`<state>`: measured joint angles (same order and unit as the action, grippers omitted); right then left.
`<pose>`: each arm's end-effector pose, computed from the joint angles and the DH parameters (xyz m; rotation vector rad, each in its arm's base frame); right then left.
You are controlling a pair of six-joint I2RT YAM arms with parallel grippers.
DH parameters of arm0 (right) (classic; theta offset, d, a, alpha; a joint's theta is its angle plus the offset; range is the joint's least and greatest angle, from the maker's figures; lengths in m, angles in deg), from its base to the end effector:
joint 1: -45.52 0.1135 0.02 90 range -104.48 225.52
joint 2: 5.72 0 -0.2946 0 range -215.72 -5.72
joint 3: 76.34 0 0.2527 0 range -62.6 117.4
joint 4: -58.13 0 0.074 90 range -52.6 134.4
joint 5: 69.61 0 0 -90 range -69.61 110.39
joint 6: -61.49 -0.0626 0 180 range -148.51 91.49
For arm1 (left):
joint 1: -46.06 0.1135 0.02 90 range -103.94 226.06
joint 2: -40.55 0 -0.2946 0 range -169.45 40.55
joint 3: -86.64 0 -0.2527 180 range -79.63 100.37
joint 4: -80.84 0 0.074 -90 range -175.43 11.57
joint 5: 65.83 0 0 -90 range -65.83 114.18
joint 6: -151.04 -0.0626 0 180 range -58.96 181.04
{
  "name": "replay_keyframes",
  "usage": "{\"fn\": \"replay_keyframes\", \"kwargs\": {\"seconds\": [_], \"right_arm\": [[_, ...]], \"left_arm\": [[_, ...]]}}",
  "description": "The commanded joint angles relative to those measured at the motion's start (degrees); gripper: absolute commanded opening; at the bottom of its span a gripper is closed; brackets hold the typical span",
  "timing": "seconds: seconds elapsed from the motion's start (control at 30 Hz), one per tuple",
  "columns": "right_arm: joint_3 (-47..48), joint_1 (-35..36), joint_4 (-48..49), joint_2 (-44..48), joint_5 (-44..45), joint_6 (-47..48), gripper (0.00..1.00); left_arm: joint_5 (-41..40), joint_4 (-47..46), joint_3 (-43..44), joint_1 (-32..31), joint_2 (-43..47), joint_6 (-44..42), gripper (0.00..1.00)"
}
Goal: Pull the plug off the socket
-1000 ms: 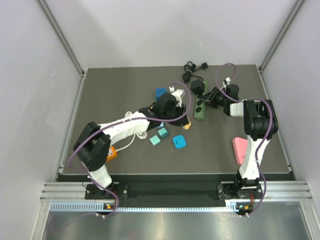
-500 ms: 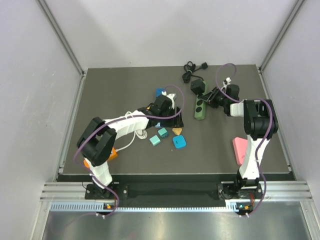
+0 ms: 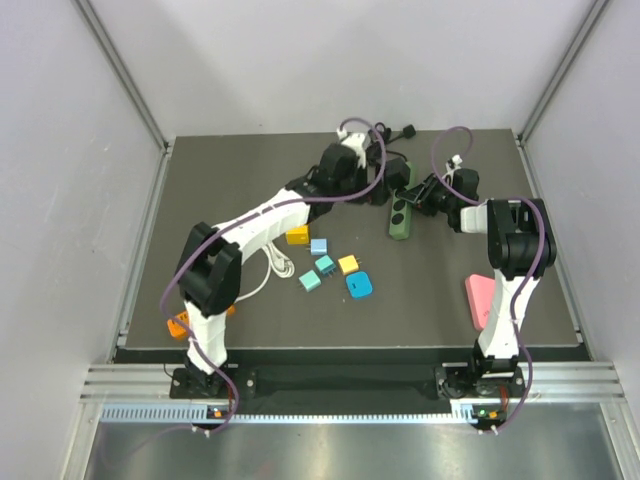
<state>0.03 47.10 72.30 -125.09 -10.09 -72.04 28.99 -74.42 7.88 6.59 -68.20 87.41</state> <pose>0.4603 0.0445 0.1362 0.4431 2.1161 1.0210 0.3676 -0.3095 0.2867 0.3056 2.2084 -0.7467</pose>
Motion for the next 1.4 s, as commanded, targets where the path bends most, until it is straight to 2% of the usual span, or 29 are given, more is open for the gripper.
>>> {"fn": "replay_keyframes", "kwargs": {"seconds": [0.0,0.13,0.27,0.43,0.57,0.9,1.03,1.07,1.13,1.2,1.27,1.3,1.37], "right_arm": [[0.12,-0.62,3.30,-1.21,0.60,2.22,0.00],[0.12,-0.62,3.56,-1.22,0.16,2.22,0.00],[0.12,-0.70,4.00,-1.39,-0.46,2.04,0.00],[0.12,-0.70,4.44,-1.65,-0.99,1.87,0.00],[0.12,-0.71,4.62,-1.57,-1.16,1.96,0.00],[-0.93,-0.35,4.97,-0.69,-1.08,2.75,0.00],[-1.28,-0.09,4.80,-0.42,-0.99,3.01,0.00],[-1.28,-0.18,4.88,-0.34,-0.99,3.10,0.00],[-1.37,-0.09,4.88,-0.42,-0.90,3.10,0.00],[-1.37,-0.09,4.88,-0.25,-0.81,3.10,0.00],[-1.20,-0.09,4.80,-0.16,-0.81,3.19,0.00],[-1.11,0.00,4.71,-0.16,-0.81,3.36,0.00],[-1.02,-0.09,4.44,-0.07,-0.81,3.54,0.00]], "left_arm": [[-2.36,-8.51,9.51,1.05,-6.97,-1.24,0.96],[-3.94,-17.23,15.32,2.02,-14.20,-0.79,0.95],[-4.03,-25.23,18.48,2.11,-20.17,-5.00,0.98],[-3.59,-26.65,25.42,2.11,-27.91,-5.37,0.98],[-2.97,-30.77,27.10,2.11,-31.52,-3.70,0.98],[-7.37,-33.07,36.75,2.11,-40.48,2.45,0.98],[-5.62,-31.14,43.88,2.11,-44.70,4.74,0.87],[-5.18,-30.96,44.41,2.11,-45.40,4.74,0.76],[-5.08,-30.35,44.34,2.11,-45.24,4.48,0.64],[-2.54,-30.25,43.72,2.11,-44.62,4.13,0.48],[-0.96,-29.82,42.84,2.11,-43.74,3.95,0.45],[-0.60,-29.29,42.66,2.11,-43.48,3.86,0.38],[0.19,-27.28,41.96,2.11,-42.43,3.60,0.37]]}}
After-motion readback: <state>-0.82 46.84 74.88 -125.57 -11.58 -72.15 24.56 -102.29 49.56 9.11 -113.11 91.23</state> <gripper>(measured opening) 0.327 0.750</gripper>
